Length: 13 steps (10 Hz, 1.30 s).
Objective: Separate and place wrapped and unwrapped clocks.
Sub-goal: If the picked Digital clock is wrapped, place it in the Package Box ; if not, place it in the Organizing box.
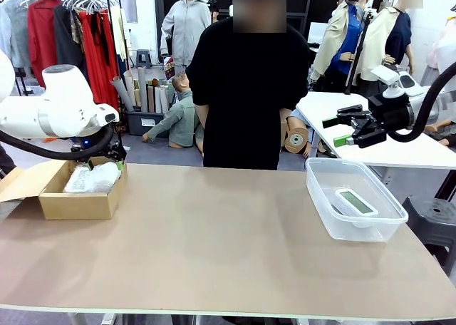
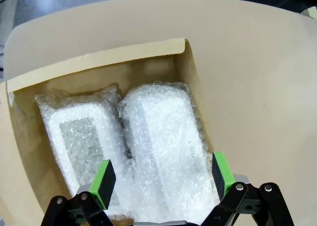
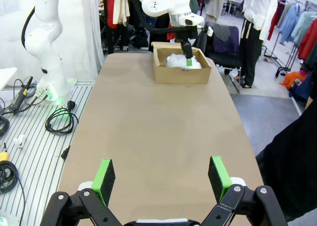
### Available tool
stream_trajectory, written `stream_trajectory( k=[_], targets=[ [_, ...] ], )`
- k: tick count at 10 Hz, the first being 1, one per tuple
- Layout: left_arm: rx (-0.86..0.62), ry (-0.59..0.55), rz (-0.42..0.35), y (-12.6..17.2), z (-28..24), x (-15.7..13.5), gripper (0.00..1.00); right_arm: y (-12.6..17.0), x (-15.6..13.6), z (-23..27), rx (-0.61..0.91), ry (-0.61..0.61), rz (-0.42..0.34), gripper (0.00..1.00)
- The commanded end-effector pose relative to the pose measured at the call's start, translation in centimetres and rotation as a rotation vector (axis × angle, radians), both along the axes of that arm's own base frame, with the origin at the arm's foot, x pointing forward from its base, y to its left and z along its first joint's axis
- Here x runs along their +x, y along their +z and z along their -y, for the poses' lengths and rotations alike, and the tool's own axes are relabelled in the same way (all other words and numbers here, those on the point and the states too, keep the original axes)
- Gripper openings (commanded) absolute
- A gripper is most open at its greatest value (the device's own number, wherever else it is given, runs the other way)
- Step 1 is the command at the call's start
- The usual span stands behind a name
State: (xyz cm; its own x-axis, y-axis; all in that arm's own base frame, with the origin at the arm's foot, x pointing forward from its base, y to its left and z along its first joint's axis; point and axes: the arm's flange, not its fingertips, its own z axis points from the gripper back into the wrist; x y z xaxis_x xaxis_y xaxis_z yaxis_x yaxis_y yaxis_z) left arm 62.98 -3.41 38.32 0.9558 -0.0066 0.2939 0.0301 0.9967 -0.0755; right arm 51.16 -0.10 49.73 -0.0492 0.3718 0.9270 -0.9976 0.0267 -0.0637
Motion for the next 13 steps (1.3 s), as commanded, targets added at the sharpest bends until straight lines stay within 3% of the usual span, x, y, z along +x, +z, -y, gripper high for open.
stream_trajectory(
  k=[1,12,13],
  targets=[
    [-0.001,-0.009,0.000,-0.1,0.1,0.0,1.00,0.2,-0.1,0.0,0.001,0.001,0.003,1.00],
    [0.000,-0.004,-0.001,0.0,0.2,0.0,1.00,0.2,-0.1,0.0,0.001,0.001,0.003,1.00],
    [-0.034,-0.054,-0.027,1.1,0.7,-0.7,1.00,0.2,-0.1,0.0,0.001,0.001,0.003,1.00]
  ],
)
